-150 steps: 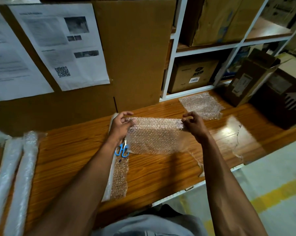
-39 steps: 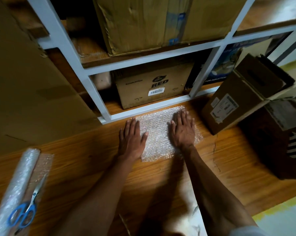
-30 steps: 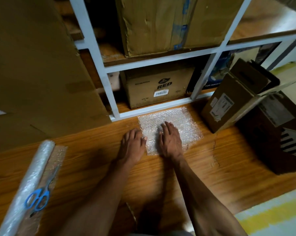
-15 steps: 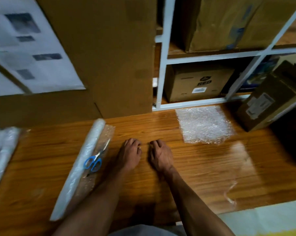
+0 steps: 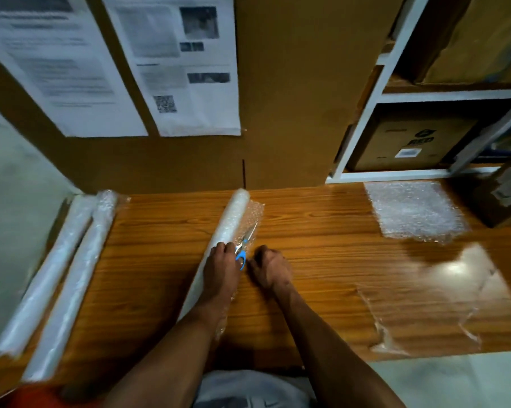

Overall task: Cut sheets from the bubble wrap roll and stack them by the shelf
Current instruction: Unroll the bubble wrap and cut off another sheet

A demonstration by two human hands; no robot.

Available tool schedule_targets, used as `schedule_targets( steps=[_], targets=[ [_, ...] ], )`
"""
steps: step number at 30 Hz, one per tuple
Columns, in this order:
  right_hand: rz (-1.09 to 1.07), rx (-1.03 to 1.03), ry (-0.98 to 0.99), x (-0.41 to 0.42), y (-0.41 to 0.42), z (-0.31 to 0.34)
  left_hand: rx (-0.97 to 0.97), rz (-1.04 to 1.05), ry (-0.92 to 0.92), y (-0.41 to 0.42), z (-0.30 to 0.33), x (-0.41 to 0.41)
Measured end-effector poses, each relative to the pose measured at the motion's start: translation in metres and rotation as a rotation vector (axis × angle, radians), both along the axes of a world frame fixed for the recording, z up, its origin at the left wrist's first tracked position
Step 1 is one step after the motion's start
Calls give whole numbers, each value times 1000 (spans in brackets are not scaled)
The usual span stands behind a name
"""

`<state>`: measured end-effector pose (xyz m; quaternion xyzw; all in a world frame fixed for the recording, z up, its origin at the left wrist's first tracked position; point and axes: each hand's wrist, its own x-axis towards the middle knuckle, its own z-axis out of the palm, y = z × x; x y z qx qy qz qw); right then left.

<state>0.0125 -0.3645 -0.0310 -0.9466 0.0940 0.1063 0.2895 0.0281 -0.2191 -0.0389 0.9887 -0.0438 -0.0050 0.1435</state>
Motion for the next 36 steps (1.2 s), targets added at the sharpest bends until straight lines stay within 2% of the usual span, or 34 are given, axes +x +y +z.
schedule_targets(
  steps=[4,11,13,16,18,20,25,28,32,36],
  targets=[
    [-70,-29,41,0,24,3,53,-2,53,9,7,4],
    [-177,-41,66,-4,40,9,-36,41,105,15,15,16],
    [-183,-62,92,-5,47,11,-209,73,147,18,6,20],
    [-179,-126,144,-5,60,11,-673,173,332,24,0,24],
    [-170,-158,159,-4,64,9,-914,247,424,27,2,26],
    [-168,-171,172,-3,65,9,-1039,278,492,30,6,27],
    [-171,-202,205,-1,63,3,-1057,295,640,39,12,28],
    [-167,-187,206,-3,60,3,-1025,320,617,45,14,28],
    [-275,19,128,-13,44,4,-890,335,518,59,13,37],
    [-415,262,46,-16,21,3,-614,301,379,70,19,43]
  ],
)
